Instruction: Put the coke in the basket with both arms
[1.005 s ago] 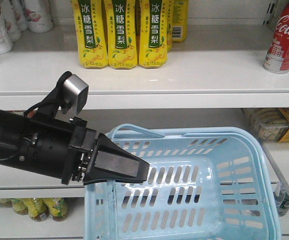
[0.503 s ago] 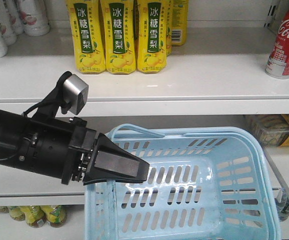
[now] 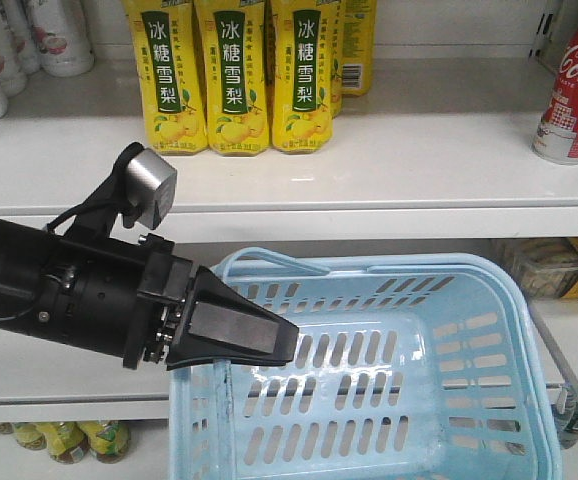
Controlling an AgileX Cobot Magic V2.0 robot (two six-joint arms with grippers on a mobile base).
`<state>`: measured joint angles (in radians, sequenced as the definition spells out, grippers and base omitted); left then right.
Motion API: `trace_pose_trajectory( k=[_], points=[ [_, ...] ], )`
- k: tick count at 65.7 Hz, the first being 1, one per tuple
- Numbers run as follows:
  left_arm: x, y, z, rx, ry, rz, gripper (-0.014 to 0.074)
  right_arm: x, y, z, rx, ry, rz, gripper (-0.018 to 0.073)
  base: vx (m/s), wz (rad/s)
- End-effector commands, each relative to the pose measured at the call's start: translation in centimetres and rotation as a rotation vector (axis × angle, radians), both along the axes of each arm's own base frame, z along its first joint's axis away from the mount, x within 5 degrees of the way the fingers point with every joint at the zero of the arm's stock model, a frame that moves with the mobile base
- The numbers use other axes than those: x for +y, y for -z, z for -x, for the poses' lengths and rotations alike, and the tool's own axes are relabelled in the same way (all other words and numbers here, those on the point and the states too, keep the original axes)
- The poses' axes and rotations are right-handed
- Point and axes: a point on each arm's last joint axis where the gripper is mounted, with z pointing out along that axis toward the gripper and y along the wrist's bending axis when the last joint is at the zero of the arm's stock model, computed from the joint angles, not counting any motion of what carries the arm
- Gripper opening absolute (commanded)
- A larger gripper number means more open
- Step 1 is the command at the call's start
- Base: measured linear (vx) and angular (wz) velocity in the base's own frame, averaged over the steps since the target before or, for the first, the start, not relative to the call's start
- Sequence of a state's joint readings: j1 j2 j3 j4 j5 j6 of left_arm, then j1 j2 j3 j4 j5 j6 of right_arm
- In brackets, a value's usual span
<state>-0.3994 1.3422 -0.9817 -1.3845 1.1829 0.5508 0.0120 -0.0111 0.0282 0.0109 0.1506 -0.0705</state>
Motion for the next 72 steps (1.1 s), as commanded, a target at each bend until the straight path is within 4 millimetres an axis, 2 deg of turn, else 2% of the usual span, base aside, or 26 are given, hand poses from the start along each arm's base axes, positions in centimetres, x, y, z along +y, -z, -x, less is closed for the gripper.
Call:
trace_pose_trajectory(
  k=[1,72],
  points=[
    [0.03,-2.46,0.55,-0.021,-0.005,0.12,-0.0006,0.0,-0.49,0.04,-0.08,0.0,0.004,-0.001,0.02,0.0],
    [0.03,-2.45,0.55,-0.021,-0.006,0.119,-0.0006,0.0,-0.52,0.04,-0.083,0.0,0.004,-0.001,0.0,0.02]
  ],
)
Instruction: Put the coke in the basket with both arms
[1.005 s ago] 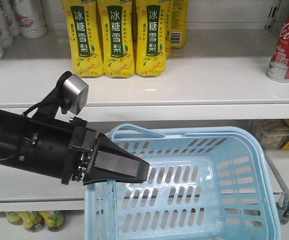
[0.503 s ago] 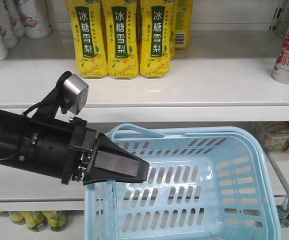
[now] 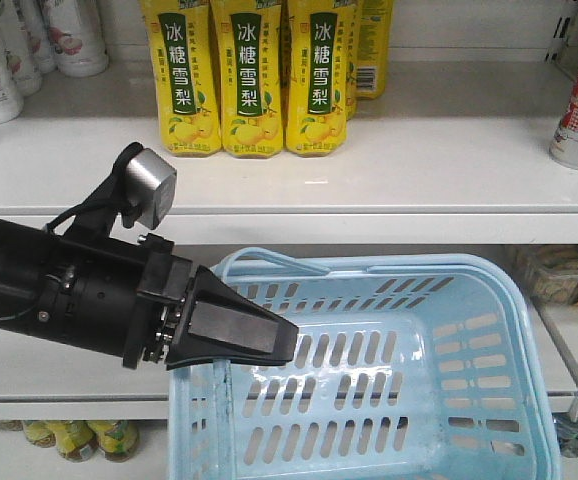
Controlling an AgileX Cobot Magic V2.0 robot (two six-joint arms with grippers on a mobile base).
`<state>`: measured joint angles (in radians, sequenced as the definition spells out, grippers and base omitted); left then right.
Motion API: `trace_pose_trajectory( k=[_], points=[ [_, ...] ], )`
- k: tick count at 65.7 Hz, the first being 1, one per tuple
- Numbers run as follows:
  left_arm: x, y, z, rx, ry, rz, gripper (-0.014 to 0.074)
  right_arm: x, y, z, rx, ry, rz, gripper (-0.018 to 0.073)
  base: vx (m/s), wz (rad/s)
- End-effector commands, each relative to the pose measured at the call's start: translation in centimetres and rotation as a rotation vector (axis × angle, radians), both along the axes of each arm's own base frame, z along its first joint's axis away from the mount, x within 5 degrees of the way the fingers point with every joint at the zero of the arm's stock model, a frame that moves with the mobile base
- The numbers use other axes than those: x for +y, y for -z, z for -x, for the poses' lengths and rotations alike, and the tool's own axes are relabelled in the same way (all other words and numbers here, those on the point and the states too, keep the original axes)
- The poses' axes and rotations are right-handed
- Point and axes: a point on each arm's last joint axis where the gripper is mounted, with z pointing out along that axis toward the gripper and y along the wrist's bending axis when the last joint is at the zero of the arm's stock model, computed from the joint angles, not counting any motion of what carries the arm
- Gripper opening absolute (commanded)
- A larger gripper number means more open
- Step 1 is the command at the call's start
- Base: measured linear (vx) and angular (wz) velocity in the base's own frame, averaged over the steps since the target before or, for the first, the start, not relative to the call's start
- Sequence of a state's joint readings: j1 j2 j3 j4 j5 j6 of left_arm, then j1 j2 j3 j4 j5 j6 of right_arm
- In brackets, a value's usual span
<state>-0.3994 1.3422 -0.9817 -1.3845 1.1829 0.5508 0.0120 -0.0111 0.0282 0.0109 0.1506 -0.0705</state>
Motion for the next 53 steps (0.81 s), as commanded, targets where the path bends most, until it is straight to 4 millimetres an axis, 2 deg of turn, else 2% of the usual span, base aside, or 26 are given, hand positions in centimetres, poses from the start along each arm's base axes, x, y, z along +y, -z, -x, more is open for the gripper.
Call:
trace_pose_trajectory(
  k=[1,53],
  points=[
    [0.03,-2.45,0.55,-0.021,-0.006,0.119,-0.0006,0.0,-0.52,0.04,-0.083,0.0,0.004,-0.001,0.0,0.0],
    [0.03,-2.45,0.55,-0.021,-0.006,0.119,-0.0006,0.0,-0.52,0.04,-0.083,0.0,0.004,-0.001,0.0,0.02]
  ],
)
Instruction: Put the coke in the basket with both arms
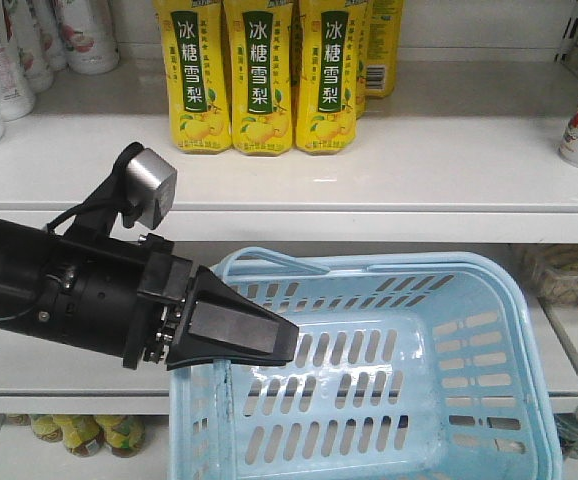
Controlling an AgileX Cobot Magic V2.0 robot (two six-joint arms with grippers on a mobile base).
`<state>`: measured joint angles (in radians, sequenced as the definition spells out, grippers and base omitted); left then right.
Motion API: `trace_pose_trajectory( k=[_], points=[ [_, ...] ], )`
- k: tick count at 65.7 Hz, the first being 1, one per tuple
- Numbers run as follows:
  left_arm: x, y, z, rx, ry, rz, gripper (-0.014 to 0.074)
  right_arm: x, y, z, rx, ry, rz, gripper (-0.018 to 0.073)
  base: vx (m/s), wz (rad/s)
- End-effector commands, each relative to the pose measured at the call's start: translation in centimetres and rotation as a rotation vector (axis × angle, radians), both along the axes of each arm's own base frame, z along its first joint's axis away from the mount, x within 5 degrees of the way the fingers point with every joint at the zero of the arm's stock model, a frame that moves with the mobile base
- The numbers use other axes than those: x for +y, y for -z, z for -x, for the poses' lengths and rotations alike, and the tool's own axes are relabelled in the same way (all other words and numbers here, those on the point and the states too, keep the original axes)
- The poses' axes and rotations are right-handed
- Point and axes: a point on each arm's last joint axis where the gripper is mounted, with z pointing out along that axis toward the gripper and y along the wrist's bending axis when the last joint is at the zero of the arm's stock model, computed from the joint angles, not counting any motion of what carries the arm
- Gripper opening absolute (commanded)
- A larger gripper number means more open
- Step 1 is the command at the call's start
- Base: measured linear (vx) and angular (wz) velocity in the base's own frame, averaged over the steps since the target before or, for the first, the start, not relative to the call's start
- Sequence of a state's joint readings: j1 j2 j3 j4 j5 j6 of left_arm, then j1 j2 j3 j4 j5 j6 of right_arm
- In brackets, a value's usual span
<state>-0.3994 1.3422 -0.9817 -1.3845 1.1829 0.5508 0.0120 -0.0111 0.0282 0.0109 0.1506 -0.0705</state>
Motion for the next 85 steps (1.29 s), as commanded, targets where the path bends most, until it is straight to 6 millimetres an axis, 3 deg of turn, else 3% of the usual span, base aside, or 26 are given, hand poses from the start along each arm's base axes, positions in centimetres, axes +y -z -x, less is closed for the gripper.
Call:
trace_pose_trajectory(
  k=[1,61,66,73,85],
  points=[
    [0.0,-2.5,0.5,-0.021,-0.006,0.119,-0.0006,0.0,-0.5,0.0,-0.083,0.0,0.004,-0.001,0.0,0.0],
    [0.0,-2.5,0.5,-0.021,-0.006,0.119,-0.0006,0.0,-0.7,0.0,-0.099,0.0,-0.006,-0.001,0.0,0.0],
    [0.0,-2.5,0.5,-0.021,-0.006,0.119,-0.0006,0.0,-1.2,0.1,-0.153,0.001,-0.183,-0.001,0.0,0.0],
    [0.0,-2.5,0.5,-0.021,-0.006,0.119,-0.0006,-0.3,-2.0,0.2,-0.236,0.005,-0.609,-0.001,0.0,0.0],
    [0.0,-2.5,0.5,-0.021,-0.006,0.119,-0.0006,-1.6,-3.3,0.6,-0.428,0.045,-1.047,-0.001,0.0,0.0]
  ],
)
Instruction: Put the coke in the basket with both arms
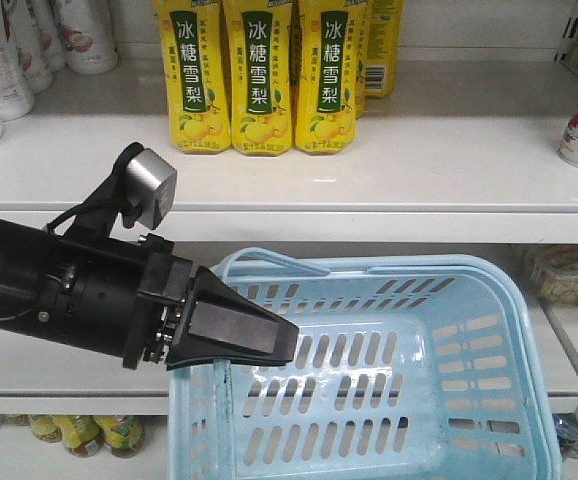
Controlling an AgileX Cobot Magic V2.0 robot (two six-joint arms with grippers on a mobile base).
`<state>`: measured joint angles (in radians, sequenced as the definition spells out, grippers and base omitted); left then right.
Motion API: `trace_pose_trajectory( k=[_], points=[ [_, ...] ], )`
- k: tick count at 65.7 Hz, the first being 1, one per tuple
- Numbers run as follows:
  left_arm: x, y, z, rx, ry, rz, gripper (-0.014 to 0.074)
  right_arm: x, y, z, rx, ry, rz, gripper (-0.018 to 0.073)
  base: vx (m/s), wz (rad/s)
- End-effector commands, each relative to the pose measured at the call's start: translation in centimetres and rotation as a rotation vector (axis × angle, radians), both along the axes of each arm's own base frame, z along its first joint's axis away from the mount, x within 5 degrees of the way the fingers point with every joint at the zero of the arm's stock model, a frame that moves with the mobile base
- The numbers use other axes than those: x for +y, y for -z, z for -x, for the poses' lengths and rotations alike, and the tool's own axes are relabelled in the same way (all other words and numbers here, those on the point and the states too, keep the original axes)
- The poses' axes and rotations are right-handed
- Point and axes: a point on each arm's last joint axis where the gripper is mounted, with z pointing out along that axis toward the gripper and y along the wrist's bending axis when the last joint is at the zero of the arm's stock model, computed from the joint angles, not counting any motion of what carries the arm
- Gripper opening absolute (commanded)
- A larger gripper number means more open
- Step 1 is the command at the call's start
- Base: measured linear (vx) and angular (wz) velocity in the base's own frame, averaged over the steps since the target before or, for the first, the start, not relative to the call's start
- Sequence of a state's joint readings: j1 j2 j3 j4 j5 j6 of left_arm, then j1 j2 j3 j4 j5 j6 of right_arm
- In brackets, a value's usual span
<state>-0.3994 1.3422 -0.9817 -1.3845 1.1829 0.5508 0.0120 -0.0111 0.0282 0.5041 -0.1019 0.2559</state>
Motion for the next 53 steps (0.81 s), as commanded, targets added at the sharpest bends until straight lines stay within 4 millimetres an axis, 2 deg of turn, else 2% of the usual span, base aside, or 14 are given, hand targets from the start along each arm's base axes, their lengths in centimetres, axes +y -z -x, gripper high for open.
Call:
trace_pose_trajectory(
  k=[1,7,15,23,26,32,42,49,53],
  points=[
    [0.0,-2.5,0.5,-0.021,-0.006,0.119,-0.0006,-1.2,-1.3,0.6,-0.179,0.08,-0.248,-0.001,0.0,0.0],
    [0.0,-2.5,0.5,-0.021,-0.006,0.119,-0.0006,-1.2,-3.5,1.1,-0.25,0.081,-0.2,-0.001,0.0,0.0],
    [0.0,-2.5,0.5,-0.021,-0.006,0.119,-0.0006,-0.1,-8.8,2.6,-0.306,0.067,0.194,-0.0005,0.0,0.0],
    [0.0,-2.5,0.5,-0.021,-0.008,0.119,-0.0006,0.4,-13.4,3.0,-0.221,0.075,0.456,0.0057,0.0,0.0],
    [0.0,-2.5,0.5,-0.021,-0.008,0.119,-0.0006,0.4,-15.1,2.9,-0.192,0.088,0.518,0.0106,0.0,0.0],
    [0.0,-2.5,0.5,-0.021,-0.008,0.119,-0.0006,0.3,-17.6,2.5,-0.169,0.113,0.592,0.0284,0.0,0.0],
    [0.0,-2.4,0.5,-0.021,-0.009,0.119,-0.0006,0.4,-19.3,0.6,-0.21,0.142,0.67,0.0601,0.0,0.0],
    [0.0,-2.4,0.5,-0.021,-0.009,0.119,-0.0006,0.6,-19.8,-1.1,-0.253,0.152,0.734,0.072,0.0,0.0],
    [0.0,-2.4,0.5,-0.021,-0.009,0.119,-0.0006,0.8,-20.1,-2.3,-0.286,0.148,0.744,0.0728,0.0,0.0]
  ],
)
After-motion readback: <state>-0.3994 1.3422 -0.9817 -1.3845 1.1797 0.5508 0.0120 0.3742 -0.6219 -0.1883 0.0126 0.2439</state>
